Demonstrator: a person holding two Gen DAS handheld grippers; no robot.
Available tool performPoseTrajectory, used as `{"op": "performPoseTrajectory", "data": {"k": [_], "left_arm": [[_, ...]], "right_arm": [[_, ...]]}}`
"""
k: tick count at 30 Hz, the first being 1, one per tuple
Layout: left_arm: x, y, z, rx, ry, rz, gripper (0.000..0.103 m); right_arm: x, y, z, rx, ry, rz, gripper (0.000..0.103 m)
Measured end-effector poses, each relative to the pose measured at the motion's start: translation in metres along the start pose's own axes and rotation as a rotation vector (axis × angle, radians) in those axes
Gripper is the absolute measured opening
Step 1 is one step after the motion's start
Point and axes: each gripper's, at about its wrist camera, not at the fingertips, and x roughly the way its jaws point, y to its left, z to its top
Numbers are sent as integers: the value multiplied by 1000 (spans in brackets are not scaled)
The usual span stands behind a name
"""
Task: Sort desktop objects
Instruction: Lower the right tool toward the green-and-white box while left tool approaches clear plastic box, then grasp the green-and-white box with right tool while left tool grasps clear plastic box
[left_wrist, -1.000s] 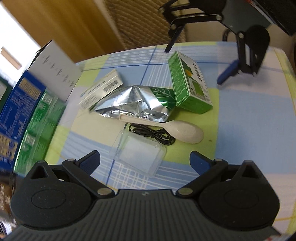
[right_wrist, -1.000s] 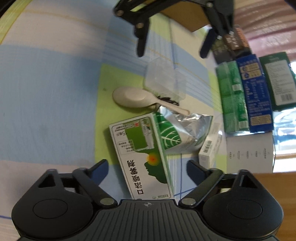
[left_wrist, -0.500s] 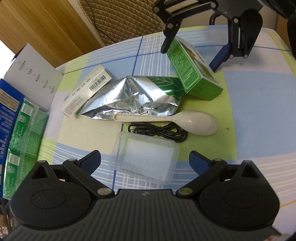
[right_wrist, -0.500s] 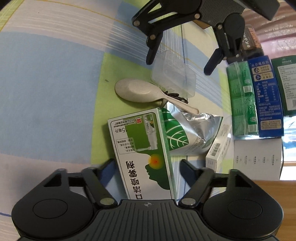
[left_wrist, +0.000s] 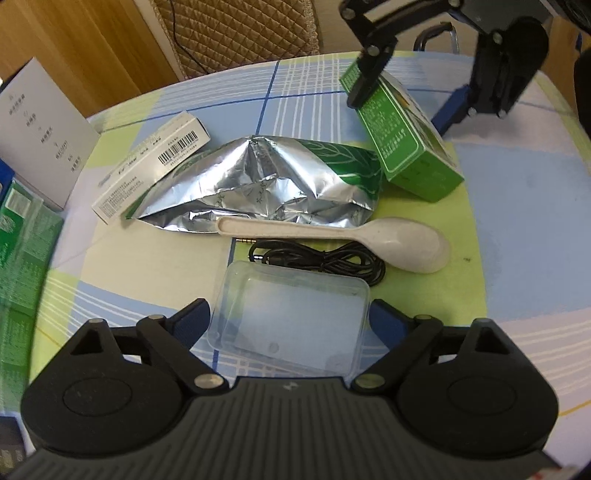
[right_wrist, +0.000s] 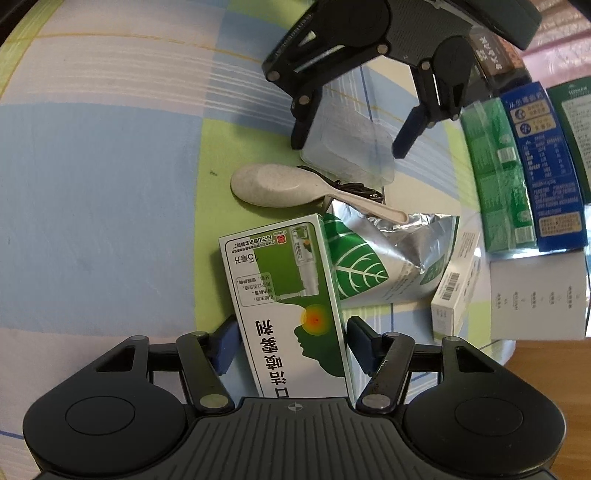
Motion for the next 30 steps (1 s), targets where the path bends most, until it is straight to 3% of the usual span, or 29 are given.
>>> {"op": "performPoseTrajectory", "data": {"k": [6,9,14,18,21,25,30], "left_arm": [[-6,-11,-1,-14,40,-19,91],[-9,-20,-1,-71,84,6,90],[-23,-50,0,-162,129,-38,90],[-35,-84,2,-219,165,-53,90],[-44,-107,-1,-302,169,-32,90],[-54,-128,-12,-441,143,8,90],[-61,-153,-16,-510,92,117,90]], "right_arm": [[-8,-1,5,111,31,76,58],[-13,-6,6,234,39,127,54],[-25,2,6,394,72,197,54],[-31,1,0,657,98,314,54],[-35,1,-6,861,103,369,54],[-34,7,-8,1039,108,397,54],[-35,16,0,1103,94,370,54]]}}
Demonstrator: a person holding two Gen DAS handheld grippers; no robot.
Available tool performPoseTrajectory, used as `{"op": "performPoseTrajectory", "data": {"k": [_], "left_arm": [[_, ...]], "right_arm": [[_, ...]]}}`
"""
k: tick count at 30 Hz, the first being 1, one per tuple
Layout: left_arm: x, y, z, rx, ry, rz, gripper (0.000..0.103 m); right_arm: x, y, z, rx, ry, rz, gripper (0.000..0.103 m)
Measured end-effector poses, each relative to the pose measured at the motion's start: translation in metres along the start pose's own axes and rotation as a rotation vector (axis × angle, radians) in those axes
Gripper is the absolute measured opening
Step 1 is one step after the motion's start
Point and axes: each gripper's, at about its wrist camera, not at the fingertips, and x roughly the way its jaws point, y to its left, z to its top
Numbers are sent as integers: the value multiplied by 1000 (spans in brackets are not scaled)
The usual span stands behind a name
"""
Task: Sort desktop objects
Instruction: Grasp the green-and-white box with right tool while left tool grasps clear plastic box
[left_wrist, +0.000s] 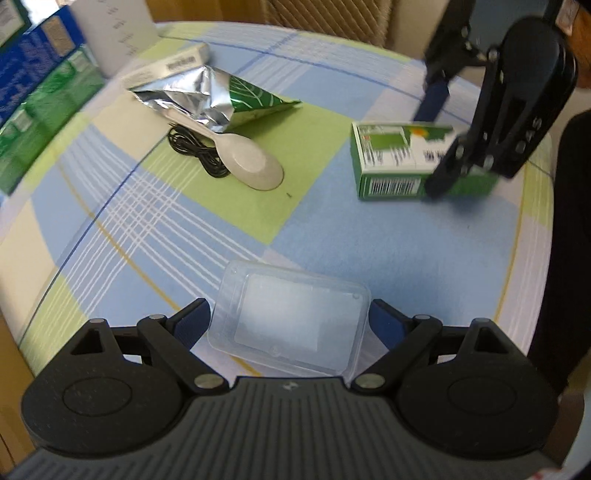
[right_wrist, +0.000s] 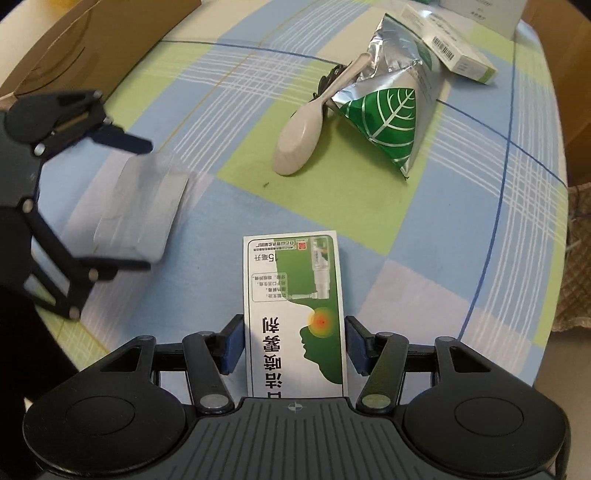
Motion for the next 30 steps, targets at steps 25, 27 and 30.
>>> {"op": "performPoseTrajectory", "data": {"k": [25,27,30], "left_arm": [[-3,-4,-21,-11,-111,-53,88],[-4,-4,-22,-29,-102,-55,88],[-8,-5,-23,-67,-95,-46,88]], "right_arm": [[7,11,-12,56,-57,-77,53],[6,13,-14,66,-75,-88,53],[-3,12,-15,111,-117,-82,52]]}}
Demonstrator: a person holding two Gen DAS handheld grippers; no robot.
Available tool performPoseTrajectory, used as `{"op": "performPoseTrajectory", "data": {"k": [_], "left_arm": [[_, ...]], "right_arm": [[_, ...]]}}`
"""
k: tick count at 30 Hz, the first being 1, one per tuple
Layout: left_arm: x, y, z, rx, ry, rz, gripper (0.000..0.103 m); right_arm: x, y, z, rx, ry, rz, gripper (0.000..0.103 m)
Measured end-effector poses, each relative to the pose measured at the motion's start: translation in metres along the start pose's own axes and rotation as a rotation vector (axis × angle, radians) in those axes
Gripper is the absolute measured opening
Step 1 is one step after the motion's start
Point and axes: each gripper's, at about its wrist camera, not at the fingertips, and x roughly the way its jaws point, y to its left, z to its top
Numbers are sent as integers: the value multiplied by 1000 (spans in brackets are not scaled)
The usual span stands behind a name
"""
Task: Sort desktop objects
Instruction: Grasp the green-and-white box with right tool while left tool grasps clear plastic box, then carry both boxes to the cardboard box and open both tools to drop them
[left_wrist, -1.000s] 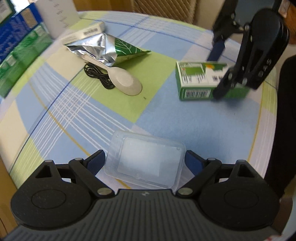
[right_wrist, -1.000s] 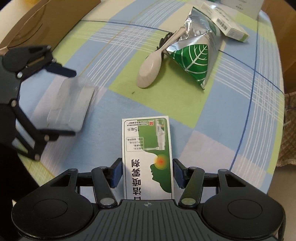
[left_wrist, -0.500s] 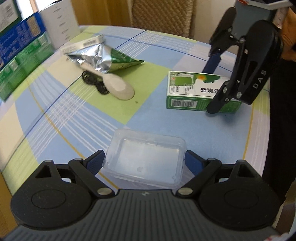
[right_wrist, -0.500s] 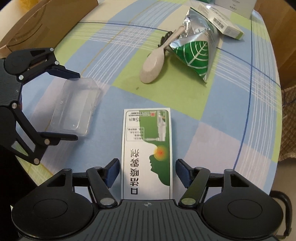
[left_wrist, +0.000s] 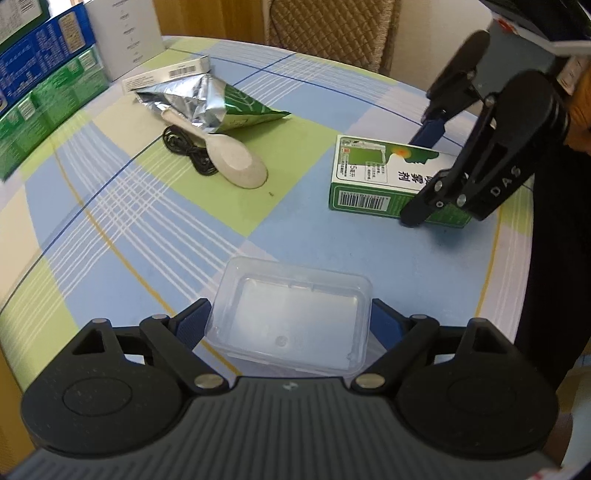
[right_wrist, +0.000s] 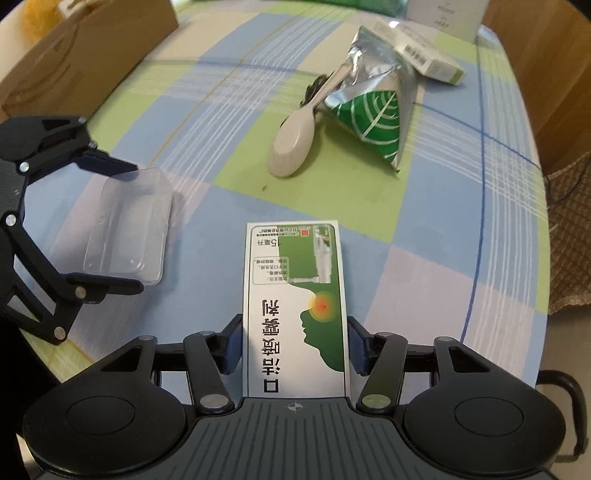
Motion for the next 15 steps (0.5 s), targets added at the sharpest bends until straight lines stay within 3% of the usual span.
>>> {"op": "performPoseTrajectory", "data": {"k": [4,15], "left_arm": [[-21,5,6,-87,-46,33,87],[-92,22,2,-286,-127,171,87]], "right_arm": [[-20,4,5,42,-51,8,52],[-74,54,28,-8,-200,32,52]]}}
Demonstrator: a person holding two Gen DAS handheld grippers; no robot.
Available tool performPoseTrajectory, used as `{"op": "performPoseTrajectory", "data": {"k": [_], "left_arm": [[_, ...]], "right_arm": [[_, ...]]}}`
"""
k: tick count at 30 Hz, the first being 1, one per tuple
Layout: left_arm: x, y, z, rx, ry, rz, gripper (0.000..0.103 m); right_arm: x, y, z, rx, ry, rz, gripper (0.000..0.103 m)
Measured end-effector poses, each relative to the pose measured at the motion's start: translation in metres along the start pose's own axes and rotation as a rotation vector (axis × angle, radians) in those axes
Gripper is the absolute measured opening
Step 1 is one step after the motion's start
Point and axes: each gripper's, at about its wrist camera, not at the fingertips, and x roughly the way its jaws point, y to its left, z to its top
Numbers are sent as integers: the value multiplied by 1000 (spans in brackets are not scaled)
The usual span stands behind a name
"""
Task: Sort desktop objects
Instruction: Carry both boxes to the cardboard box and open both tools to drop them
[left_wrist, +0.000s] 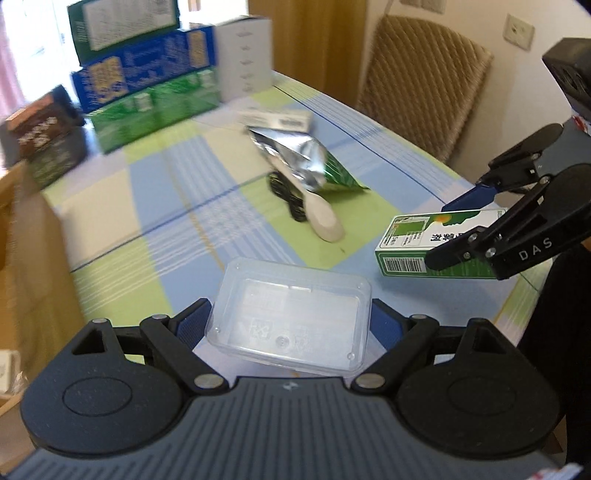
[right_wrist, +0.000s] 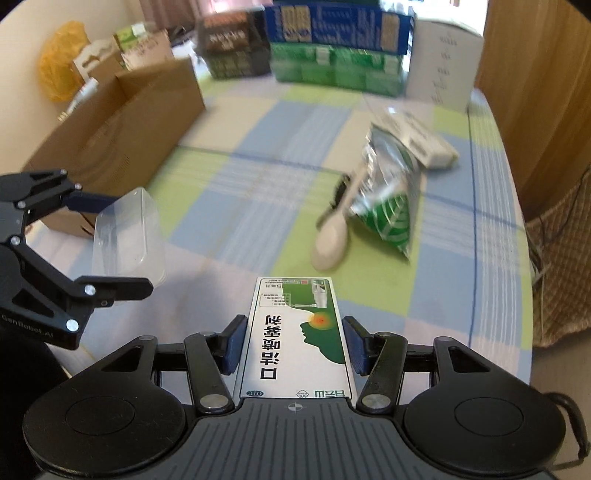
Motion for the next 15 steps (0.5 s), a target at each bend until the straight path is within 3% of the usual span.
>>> {"op": "performPoseTrajectory", "data": {"k": [15], "left_arm": [[-97,58,-14,-105,-102,197,88]], "right_arm": [[-26,99,72,-134,-158,97,52]]}}
